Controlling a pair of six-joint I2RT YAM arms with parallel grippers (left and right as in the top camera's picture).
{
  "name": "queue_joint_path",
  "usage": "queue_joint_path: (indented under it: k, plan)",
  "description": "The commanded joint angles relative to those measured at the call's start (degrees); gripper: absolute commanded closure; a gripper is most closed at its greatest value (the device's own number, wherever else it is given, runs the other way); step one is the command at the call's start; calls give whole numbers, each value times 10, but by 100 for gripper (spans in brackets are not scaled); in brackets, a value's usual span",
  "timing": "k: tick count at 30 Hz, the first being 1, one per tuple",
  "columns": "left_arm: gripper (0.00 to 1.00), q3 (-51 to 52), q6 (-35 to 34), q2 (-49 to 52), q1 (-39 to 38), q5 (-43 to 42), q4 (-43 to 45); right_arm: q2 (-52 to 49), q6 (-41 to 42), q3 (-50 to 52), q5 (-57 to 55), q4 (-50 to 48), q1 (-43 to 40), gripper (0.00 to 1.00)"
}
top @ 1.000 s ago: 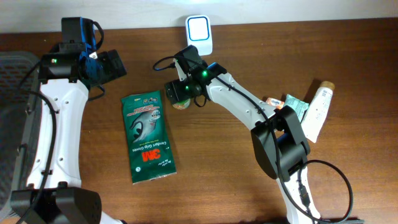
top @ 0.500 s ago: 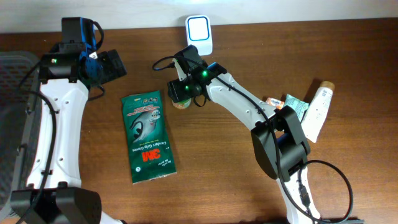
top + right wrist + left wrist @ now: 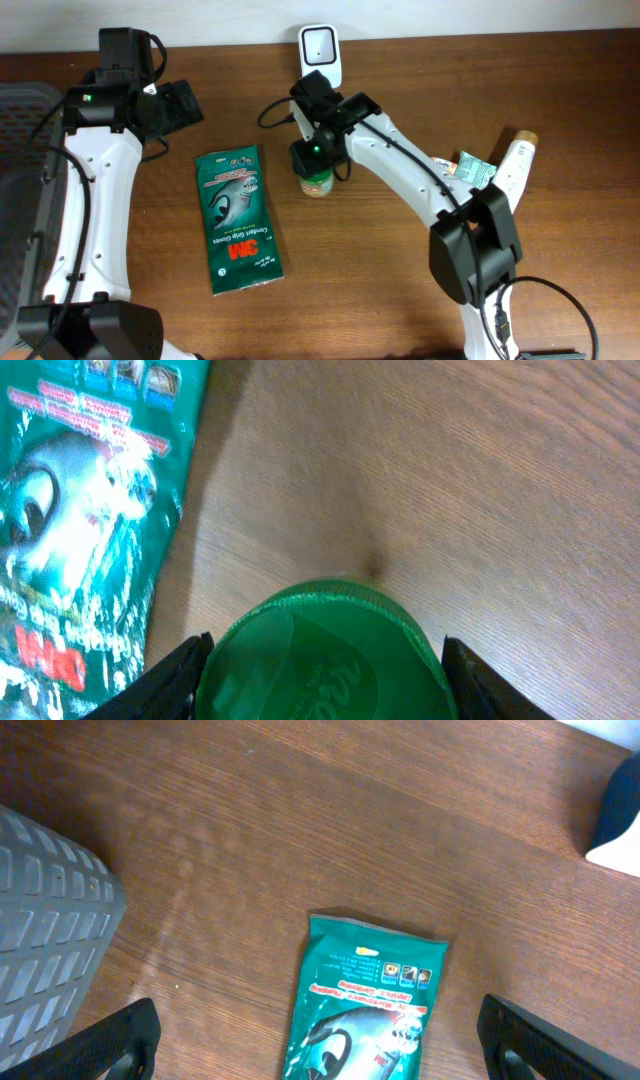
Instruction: Scan the item barcode
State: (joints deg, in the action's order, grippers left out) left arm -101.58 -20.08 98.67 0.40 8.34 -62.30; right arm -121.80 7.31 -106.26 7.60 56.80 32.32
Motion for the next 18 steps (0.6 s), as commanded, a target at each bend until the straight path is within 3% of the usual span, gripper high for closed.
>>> queue_joint_path:
  k: [1,11,15,18]
  plan:
    - [1,-6,9,-2,2,-2,0,25,-57,-1,-36,43,-26,46]
    - [1,-6,9,-2,2,-2,1,24,-170,10,-37,25,-74,46]
    - [1,-6,9,-2,2,-2,1,24,-248,24,-16,9,-76,37]
    - [1,-6,9,-2,2,-2,1,24,-363,56,74,-7,-76,35]
